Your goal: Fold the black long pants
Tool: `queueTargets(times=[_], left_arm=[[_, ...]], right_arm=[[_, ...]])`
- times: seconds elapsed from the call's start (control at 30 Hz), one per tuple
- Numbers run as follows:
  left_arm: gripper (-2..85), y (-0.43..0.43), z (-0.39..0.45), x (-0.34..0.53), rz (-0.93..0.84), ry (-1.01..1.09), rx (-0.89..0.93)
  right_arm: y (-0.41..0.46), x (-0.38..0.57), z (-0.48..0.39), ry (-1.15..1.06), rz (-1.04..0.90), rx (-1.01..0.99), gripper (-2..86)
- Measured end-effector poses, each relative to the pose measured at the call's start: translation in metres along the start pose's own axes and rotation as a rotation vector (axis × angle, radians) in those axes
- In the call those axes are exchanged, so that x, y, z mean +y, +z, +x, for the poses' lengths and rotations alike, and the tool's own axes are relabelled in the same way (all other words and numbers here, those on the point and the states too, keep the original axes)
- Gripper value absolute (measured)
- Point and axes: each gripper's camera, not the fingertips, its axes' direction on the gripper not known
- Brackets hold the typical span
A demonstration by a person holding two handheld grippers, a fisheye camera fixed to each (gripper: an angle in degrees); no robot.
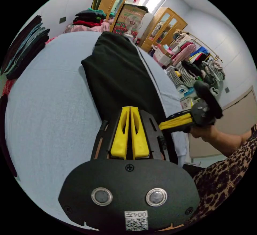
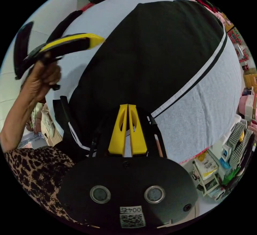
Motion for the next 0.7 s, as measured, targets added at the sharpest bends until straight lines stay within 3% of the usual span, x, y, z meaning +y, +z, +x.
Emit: queueTargets(times=[0.23,0.3,0.47,0.6,0.7], left_arm=[[5.6,-0.125,-0.045,0.122,0.005,-0.004,0.032],[6.8,-0.145,-0.058,0.163,-0.013,-0.053,0.048],[11.0,-0.162,-0.087,0.246,-0.007,-0.192,0.266],[10.8,-0.154,-0.084,0.251,-0.003,-0.187,0.366],[5.8,-0.151,-0.074,0.244,-0.019,-0.124,0.395]], right_arm=[[0.044,0.012,-0.001,0.061,0.029,0.075,-0.2],[0.054,0.02,0.009,0.078,0.031,0.02,0.4],[0.062,0.075,0.004,-0.019,0.26,-0.506,10.7],[0.114,0.081,-0.03,-0.085,0.177,-0.503,12.1],[0.162,0.083,-0.049,-0.114,0.105,-0.471,5.0]])
